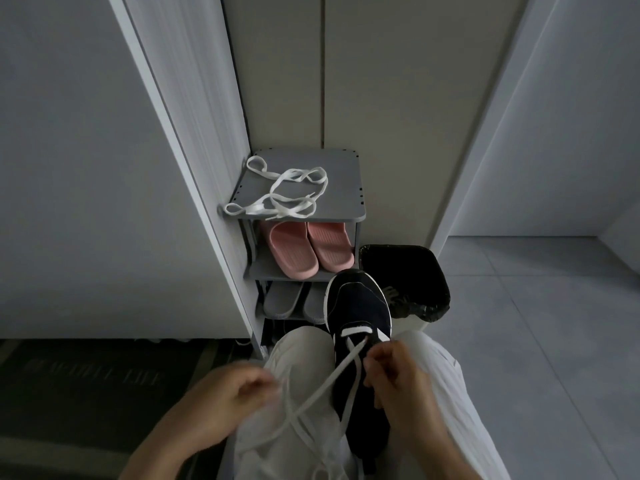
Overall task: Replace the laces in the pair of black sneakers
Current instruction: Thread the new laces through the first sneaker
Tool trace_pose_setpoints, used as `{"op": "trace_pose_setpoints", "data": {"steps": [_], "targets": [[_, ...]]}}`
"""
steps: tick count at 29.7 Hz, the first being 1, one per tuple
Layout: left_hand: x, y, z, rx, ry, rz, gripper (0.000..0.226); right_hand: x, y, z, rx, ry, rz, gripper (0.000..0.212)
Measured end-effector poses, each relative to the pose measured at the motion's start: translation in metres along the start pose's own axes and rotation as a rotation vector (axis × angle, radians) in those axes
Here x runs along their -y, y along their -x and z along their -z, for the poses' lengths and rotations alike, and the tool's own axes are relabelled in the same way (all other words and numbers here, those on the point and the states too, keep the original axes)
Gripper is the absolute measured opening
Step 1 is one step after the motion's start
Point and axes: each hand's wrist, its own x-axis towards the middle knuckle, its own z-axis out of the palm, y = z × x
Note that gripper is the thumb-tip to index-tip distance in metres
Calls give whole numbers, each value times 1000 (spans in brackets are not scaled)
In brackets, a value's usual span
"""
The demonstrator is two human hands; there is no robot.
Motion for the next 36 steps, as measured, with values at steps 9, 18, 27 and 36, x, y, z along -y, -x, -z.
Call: {"op": "trace_pose_setpoints", "data": {"steps": [9, 18, 27, 36], "targets": [[-58, -67, -93, -532, -67, -135, 11, -2, -6, 7, 2, -119, -80, 16], [-52, -56, -75, -364, 186, -57, 10, 5, -1, 8, 67, -242, -150, 14], [-41, -31, -42, -75, 627, -9, 6, 25, -2, -15, 351, -753, -444, 13], [5, -23, 8, -16, 1001, 32, 56, 41, -47, 20, 103, -836, -347, 21]]}}
